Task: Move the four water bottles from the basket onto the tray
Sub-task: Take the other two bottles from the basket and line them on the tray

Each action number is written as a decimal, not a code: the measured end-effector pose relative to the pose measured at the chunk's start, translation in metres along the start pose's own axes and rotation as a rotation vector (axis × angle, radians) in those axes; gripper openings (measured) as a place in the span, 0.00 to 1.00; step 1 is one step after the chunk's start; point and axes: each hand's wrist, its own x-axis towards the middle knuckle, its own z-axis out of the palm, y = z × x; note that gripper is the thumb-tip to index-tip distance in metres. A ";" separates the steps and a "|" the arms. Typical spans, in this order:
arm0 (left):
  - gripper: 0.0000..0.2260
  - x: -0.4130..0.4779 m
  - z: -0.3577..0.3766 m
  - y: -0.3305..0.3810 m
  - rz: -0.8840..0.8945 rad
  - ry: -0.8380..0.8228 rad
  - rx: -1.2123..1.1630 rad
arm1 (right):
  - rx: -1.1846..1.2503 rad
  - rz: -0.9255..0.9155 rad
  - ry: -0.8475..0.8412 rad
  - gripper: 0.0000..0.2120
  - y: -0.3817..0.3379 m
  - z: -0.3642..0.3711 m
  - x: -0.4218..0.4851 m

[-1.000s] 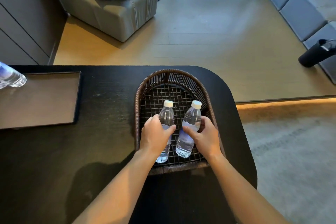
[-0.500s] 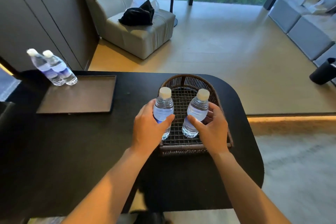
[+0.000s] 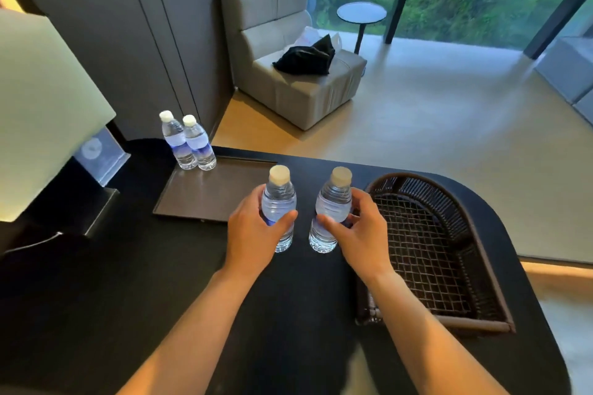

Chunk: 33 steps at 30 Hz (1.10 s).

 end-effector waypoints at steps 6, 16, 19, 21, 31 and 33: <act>0.27 0.092 -0.036 -0.068 -0.015 -0.032 0.022 | -0.027 0.086 0.007 0.28 0.000 0.098 0.061; 0.24 0.221 -0.045 -0.161 0.057 -0.115 0.016 | -0.039 0.157 0.039 0.27 0.024 0.215 0.156; 0.25 0.244 -0.036 -0.182 0.057 -0.121 0.005 | -0.056 0.158 0.033 0.27 0.033 0.238 0.177; 0.26 0.254 -0.030 -0.193 0.057 -0.117 0.013 | -0.063 0.152 0.031 0.27 0.039 0.251 0.188; 0.27 0.290 -0.010 -0.222 0.033 -0.129 -0.010 | -0.096 0.164 0.051 0.28 0.057 0.280 0.227; 0.28 0.294 -0.007 -0.225 0.029 -0.121 0.001 | -0.097 0.167 0.056 0.28 0.060 0.282 0.231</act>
